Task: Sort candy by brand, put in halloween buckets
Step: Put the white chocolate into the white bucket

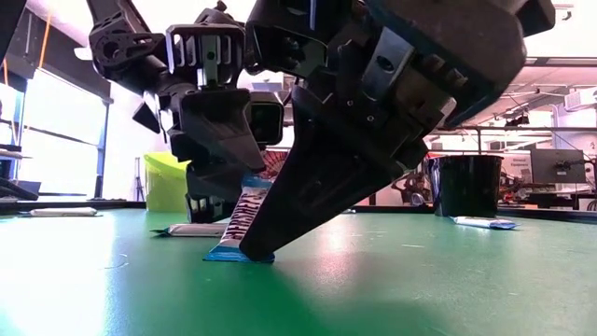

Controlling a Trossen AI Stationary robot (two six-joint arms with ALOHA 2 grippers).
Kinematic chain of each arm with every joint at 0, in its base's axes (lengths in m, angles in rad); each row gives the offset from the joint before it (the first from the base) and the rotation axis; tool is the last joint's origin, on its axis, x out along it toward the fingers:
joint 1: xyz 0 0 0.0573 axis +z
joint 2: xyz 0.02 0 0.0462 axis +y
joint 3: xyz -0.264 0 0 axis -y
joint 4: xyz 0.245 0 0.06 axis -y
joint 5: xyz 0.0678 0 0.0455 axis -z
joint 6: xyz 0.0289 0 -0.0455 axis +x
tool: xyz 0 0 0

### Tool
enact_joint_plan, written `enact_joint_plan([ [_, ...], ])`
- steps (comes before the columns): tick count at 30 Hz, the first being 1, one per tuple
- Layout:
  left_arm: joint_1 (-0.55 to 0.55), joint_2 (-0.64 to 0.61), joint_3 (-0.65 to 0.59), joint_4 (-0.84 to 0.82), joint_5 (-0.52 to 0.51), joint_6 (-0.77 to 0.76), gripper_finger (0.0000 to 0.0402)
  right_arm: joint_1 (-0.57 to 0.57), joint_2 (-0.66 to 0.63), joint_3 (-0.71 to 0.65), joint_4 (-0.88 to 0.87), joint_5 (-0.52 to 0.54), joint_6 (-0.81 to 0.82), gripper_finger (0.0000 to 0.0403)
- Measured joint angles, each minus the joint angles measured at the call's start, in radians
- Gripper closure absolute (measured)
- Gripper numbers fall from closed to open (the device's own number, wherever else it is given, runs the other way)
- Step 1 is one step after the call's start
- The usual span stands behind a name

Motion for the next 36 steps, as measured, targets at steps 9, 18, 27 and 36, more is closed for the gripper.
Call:
enact_joint_plan([
  [9,-0.038,0.022,0.023,-0.007,0.01,0.035,0.0261,-0.01,0.0,0.0,0.001,-0.004,-0.005,0.0403],
  [18,-0.046,0.048,0.026,0.065,-0.016,0.008,0.029,-0.01,0.001,0.0,0.006,0.0,-0.009,0.0403],
  [27,-0.032,0.048,0.027,0.055,-0.02,0.019,0.0387,0.014,0.001,0.019,0.004,0.012,-0.032,0.0375],
  [36,-0.026,-0.041,0.021,-0.037,-0.057,0.058,0.0389,0.02,0.003,0.157,-0.188,0.006,-0.03,0.0364],
])
